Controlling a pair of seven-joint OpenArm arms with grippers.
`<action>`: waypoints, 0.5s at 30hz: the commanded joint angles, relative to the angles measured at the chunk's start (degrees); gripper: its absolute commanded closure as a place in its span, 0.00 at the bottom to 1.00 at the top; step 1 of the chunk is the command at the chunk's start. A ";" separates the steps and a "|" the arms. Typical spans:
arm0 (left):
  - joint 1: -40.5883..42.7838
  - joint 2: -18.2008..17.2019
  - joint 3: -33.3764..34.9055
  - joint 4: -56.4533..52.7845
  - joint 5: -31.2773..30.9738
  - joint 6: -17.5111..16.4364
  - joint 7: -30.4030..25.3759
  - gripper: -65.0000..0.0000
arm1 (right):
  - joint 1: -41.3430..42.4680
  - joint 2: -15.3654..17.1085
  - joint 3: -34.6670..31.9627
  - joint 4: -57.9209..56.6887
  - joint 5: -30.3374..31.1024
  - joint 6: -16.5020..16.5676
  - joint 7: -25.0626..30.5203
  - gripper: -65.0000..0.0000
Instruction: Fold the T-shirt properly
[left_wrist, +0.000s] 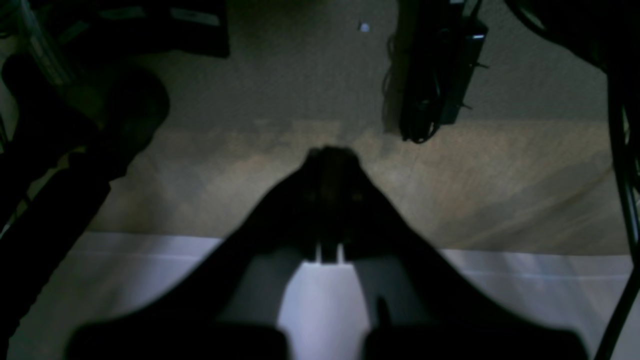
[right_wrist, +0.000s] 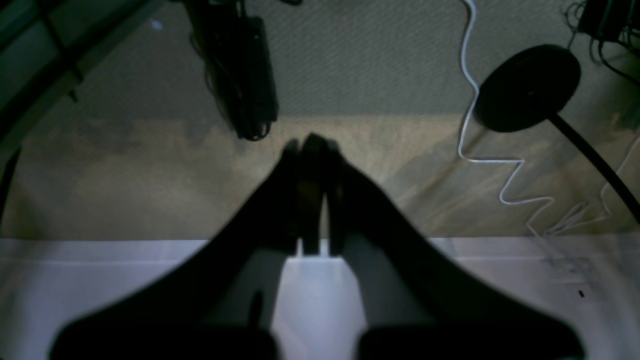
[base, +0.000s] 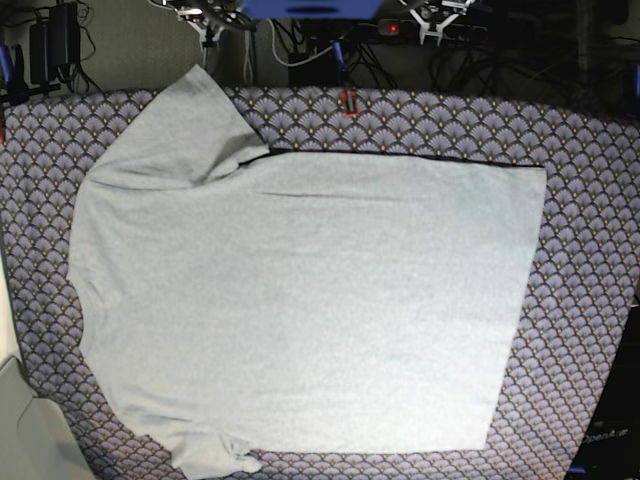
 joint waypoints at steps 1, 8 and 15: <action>0.30 -0.23 -0.01 0.28 0.38 0.10 0.05 1.00 | -0.32 0.13 0.03 0.15 0.40 0.39 -0.12 1.00; 0.30 -0.23 -0.01 0.28 0.38 0.10 -0.03 1.00 | -0.32 0.21 0.03 0.15 0.40 0.39 -0.12 1.00; 0.74 -0.23 -0.01 1.43 0.38 0.10 -0.03 1.00 | -0.85 0.21 0.03 0.15 0.40 0.39 -0.12 1.00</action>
